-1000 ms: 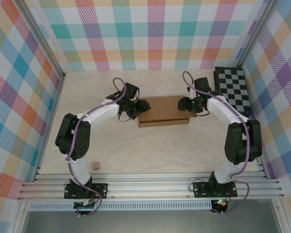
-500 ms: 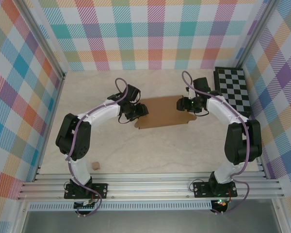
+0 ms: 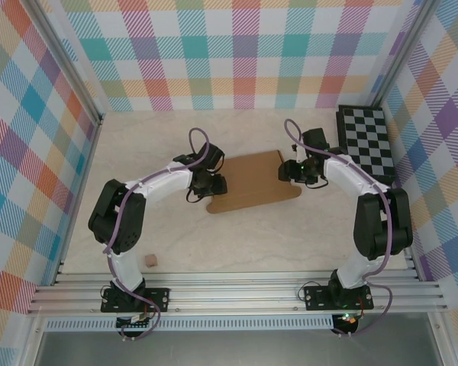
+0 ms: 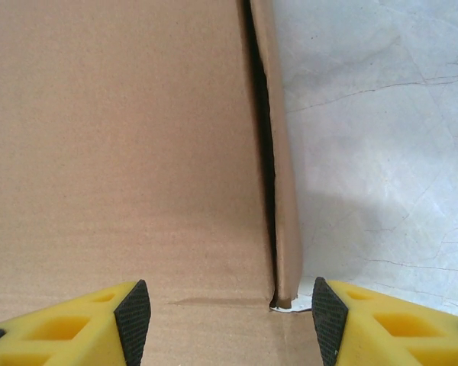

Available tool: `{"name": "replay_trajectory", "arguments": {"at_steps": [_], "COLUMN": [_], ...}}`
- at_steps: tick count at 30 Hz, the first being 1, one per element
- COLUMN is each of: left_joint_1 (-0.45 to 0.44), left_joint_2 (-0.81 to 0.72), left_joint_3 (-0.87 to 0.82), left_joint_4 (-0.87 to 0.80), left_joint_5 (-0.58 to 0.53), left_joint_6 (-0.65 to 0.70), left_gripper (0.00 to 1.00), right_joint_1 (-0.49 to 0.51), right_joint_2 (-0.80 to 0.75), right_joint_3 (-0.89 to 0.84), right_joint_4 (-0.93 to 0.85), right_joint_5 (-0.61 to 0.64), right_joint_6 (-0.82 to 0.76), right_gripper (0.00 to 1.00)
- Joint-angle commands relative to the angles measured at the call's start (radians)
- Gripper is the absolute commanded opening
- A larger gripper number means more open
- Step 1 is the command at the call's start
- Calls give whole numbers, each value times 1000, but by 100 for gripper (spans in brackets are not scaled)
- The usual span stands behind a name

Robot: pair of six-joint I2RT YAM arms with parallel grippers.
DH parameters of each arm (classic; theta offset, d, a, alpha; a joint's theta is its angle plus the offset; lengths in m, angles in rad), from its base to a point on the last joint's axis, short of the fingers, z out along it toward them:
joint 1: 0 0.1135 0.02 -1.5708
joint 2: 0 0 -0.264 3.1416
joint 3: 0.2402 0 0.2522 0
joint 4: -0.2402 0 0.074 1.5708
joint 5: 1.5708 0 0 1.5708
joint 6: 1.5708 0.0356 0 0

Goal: Fold the paper box

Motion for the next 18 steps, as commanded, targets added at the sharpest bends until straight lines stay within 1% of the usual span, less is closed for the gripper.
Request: {"name": "replay_trajectory", "arguments": {"at_steps": [1, 5, 8, 11, 12, 15, 18], "left_joint_1": [0, 15, 17, 18, 18, 18, 17], "left_joint_2": [-2, 27, 3, -49, -70, -129, -159], "left_joint_3": [-24, 38, 87, 95, 91, 42, -37], "left_joint_4": [-38, -55, -77, -84, -95, -102, -92], "left_joint_5": [-64, -84, -119, -154, -159, -116, -19], "left_joint_6": [38, 59, 72, 75, 76, 70, 53], "left_gripper": [46, 46, 51, 63, 64, 65, 70], "right_joint_1": [6, 6, 6, 6, 5, 6, 6], "right_joint_2": [-43, -50, -82, -112, -123, -141, -148], "right_joint_3": [-17, -54, -83, -102, -110, -133, -157], "right_joint_4": [-20, -14, -3, -13, -18, -32, -30], "right_joint_5": [6, -6, 0, 9, 9, -10, -24], "right_joint_6": [-13, -4, 7, 7, 11, 20, 9], "right_gripper": [60, 59, 59, 59, 59, 59, 60]}}
